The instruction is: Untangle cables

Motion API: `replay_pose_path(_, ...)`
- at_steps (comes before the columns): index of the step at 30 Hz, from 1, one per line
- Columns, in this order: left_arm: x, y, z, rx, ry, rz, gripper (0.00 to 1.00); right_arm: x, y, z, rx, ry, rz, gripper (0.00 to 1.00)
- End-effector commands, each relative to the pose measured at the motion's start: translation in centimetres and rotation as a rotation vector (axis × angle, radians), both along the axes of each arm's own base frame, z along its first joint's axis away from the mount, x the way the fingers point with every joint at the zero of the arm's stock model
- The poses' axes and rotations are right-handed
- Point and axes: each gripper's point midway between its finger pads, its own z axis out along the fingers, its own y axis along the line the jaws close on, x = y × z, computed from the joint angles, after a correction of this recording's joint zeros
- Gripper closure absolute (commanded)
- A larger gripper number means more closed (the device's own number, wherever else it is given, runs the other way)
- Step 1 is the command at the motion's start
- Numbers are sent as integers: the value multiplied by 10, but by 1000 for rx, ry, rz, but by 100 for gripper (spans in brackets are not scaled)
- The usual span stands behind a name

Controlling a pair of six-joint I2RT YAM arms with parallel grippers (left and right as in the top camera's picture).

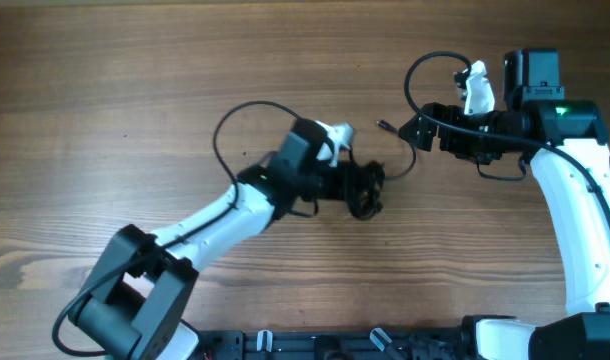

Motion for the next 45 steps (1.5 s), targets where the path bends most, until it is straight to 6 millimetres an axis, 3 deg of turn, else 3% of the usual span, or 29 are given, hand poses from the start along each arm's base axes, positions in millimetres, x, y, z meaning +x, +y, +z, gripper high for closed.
replay_pose_path(1, 32, 33, 62, -240, 65, 78, 96, -3, 18, 21, 107, -40, 59, 4)
replay_pose_path(4, 60, 58, 93, -352, 41, 150, 96, -3, 21, 22, 138, -13, 31, 13)
replay_pose_path(6, 72, 70, 114, -423, -3, 165, 96, -1, 23, 20, 156, 10, -5, 28)
replay_pose_path(8, 77, 71, 130, -460, -76, 153, 96, 1, 32, 18, 173, 21, -16, 34)
replay_pose_path(12, 77, 61, 149, -495, -178, 131, 96, 11, 57, 17, 204, 20, -6, 34)
replay_pose_path(17, 85, 56, 144, -472, -182, 211, 96, 31, 73, 16, 250, 20, -55, 27)
replay_pose_path(26, 88, 49, 143, -460, -198, 250, 96, 35, 93, -23, 232, 122, -25, 32)
replay_pose_path(28, 88, 49, 143, -460, -198, 249, 96, 37, 95, -27, 232, 126, -22, 38)
replay_pose_path(39, 86, 51, 122, -389, -169, 251, 96, 50, 90, -30, 211, 86, -48, 94)
replay_pose_path(45, 88, 53, 122, -372, -210, 248, 96, 38, 95, -17, 235, 56, 31, 96)
